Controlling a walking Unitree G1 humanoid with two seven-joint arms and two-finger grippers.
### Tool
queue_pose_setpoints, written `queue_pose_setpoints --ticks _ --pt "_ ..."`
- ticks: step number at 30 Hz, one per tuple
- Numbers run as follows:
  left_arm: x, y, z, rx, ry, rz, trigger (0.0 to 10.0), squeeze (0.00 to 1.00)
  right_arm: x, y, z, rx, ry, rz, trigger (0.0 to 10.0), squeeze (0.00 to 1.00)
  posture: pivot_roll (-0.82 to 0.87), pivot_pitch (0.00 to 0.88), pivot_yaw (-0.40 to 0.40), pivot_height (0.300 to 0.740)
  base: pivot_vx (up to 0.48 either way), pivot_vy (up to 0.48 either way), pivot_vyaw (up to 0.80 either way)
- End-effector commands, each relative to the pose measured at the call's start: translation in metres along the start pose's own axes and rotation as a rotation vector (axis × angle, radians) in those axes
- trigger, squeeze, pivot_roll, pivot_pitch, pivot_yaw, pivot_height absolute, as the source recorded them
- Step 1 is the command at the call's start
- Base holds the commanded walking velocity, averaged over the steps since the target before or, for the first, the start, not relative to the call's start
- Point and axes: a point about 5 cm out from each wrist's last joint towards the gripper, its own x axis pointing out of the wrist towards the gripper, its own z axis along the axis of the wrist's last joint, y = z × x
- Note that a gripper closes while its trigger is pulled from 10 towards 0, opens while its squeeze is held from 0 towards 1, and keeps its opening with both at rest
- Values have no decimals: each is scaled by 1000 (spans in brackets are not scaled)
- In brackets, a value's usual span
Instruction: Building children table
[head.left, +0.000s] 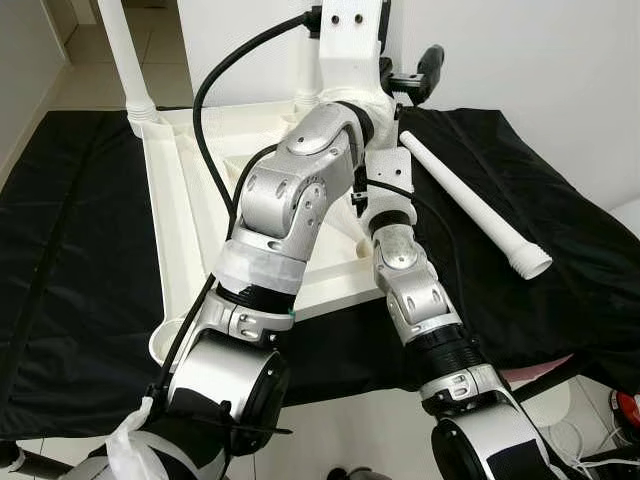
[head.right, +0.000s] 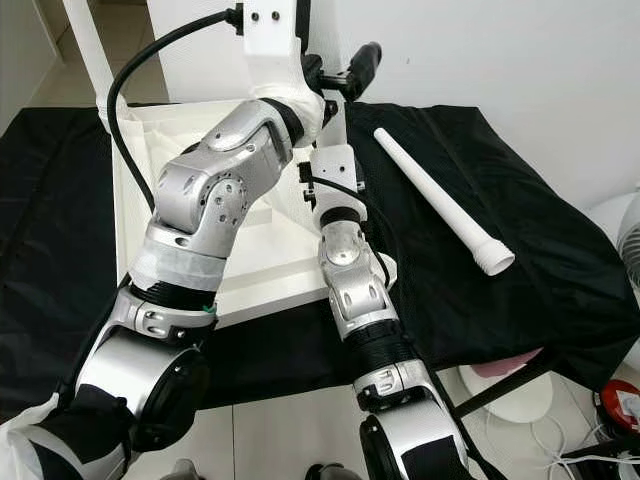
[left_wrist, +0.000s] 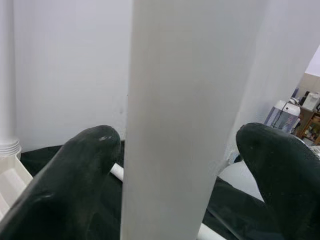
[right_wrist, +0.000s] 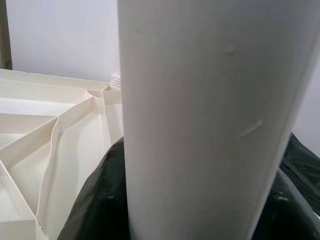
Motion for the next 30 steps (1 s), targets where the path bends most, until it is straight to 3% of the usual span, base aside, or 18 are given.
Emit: queue_pose_setpoints --ticks 1,2,4,5,6,15,23,30 --pt "-1 -5 -1 -1 -5 -59 10000 1000 0 -4 1 14 -2 -14 10000 0 28 38 -31 740 0 0 0" --pt "0 -3 -1 25 -9 -55 10000 855 0 -7 0 22 5 -25 10000 0 29 36 -30 740 0 0 0" --pt "1 -2 -1 30 -10 -55 10000 855 0 -7 0 25 8 -28 10000 0 29 36 -30 740 0 0 0" --pt "0 -1 0 33 -15 -53 10000 0 0 -8 0 33 12 -32 10000 0 31 33 -29 740 0 0 0" --pt "-1 0 1 30 -27 -55 10000 0 0 -10 -3 81 36 -38 10000 0 33 28 -27 740 0 0 0" --pt "-10 9 5 -21 -95 -47 10000 0 1 -27 -12 181 94 -88 10000 0 29 18 -12 740 0 0 0" --pt "-19 8 2 -24 -111 -102 10000 0 0 -47 -19 117 96 -135 10000 0 17 20 6 740 0 0 0" --pt "-27 22 -16 43 -62 -73 10000 0 -8 -61 -23 96 76 -158 10000 0 -4 32 11 740 0 0 0"
